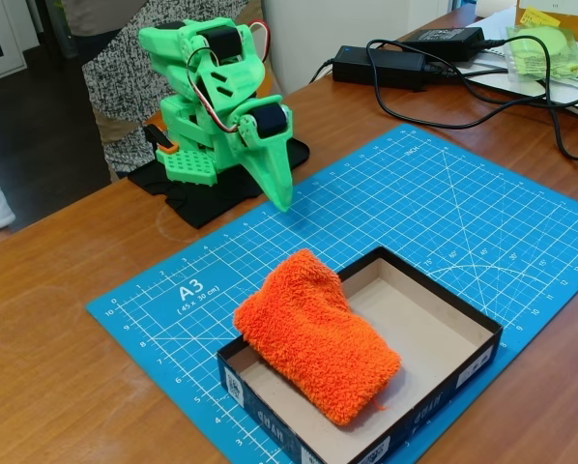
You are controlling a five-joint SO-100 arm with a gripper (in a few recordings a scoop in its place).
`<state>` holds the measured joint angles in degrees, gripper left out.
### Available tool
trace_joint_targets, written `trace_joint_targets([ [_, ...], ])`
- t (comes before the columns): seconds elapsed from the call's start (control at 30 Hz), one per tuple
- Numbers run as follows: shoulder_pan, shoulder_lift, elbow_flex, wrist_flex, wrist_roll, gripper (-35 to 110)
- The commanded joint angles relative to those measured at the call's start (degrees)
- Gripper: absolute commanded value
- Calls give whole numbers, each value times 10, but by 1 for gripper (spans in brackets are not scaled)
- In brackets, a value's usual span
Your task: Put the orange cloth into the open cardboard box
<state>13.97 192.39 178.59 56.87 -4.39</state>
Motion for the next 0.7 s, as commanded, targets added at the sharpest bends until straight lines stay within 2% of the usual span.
trace_joint_targets([
  [0.0, -2, 10, -7, 11, -6, 0],
  [0.67, -10, 10, -10, 17, 1, 0],
])
